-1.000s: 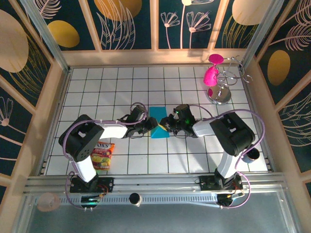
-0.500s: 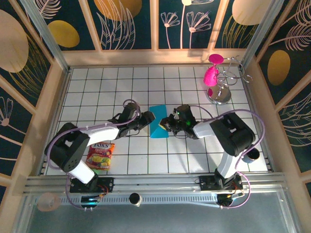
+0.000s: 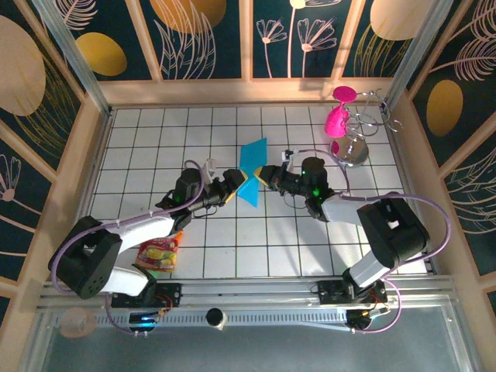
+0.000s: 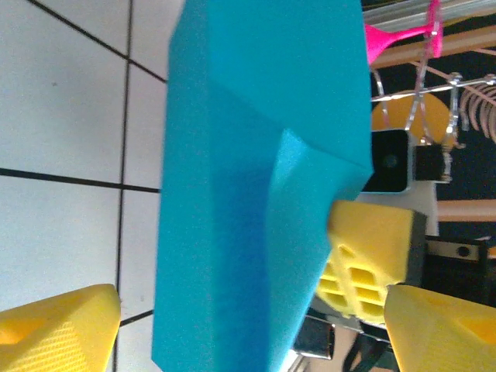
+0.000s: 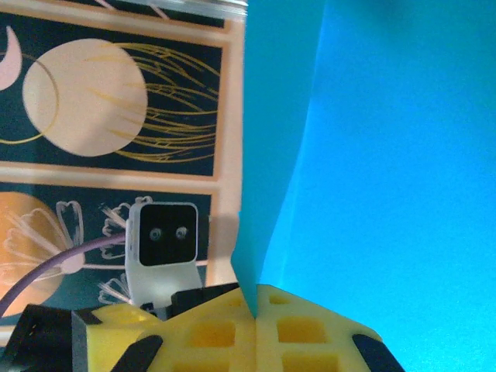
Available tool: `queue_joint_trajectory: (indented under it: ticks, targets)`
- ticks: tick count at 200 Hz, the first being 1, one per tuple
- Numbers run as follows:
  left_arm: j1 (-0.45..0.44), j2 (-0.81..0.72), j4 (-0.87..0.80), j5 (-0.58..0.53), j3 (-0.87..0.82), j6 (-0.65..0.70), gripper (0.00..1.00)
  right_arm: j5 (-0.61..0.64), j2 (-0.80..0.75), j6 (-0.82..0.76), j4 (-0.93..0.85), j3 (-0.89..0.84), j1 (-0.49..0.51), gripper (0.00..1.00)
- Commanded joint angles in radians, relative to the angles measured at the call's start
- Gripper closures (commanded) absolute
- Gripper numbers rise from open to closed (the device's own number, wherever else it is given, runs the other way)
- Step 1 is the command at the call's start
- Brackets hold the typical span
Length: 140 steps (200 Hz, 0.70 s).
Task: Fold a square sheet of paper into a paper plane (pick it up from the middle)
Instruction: Turn over the paper at the center of the table.
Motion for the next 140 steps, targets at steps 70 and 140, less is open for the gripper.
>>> queue_joint_trajectory:
  ticks: [70, 140]
  targets:
    - [-0.001, -0.023, 0.123, 0.087, 0.004, -0.002, 0.47, -0.052, 0.008, 0.065, 0.099, -0.031, -0.017, 0.99]
    - [-0.001, -0.03, 0.088, 0.101, 0.009, 0.017, 0.64, -0.045, 0.011, 0.063, 0.082, -0.032, -0.021, 0.97]
